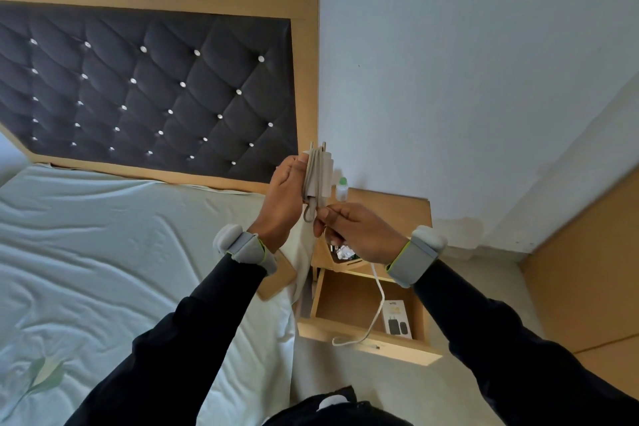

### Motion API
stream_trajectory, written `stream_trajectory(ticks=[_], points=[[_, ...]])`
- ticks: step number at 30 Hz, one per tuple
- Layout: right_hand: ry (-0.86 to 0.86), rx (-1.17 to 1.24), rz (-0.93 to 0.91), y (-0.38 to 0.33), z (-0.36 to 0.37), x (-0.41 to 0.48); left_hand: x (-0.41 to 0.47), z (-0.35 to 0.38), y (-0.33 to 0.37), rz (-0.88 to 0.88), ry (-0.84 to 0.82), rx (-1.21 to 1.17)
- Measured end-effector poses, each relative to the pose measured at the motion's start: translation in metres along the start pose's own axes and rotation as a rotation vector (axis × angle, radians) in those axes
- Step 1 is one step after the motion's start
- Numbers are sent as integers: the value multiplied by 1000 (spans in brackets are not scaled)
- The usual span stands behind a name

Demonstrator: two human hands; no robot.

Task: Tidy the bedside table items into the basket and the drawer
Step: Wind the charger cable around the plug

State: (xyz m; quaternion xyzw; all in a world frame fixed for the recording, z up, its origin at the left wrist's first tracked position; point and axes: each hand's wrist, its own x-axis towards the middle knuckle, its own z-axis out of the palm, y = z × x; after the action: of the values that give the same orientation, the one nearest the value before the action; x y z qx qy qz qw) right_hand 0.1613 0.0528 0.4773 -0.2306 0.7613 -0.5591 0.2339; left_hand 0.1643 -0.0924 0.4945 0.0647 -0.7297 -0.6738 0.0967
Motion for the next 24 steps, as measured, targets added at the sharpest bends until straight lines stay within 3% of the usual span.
stream_trajectory(ticks=[7,16,24], points=[[-26,-136,51,13,-44,-10,-19,26,11,17,-107,79],[76,-292,41,3,-93,6,-38,51,1,-9,-189,286],[125,-333,15,-11,-111,4,-41,64,-3,49,-164,414]])
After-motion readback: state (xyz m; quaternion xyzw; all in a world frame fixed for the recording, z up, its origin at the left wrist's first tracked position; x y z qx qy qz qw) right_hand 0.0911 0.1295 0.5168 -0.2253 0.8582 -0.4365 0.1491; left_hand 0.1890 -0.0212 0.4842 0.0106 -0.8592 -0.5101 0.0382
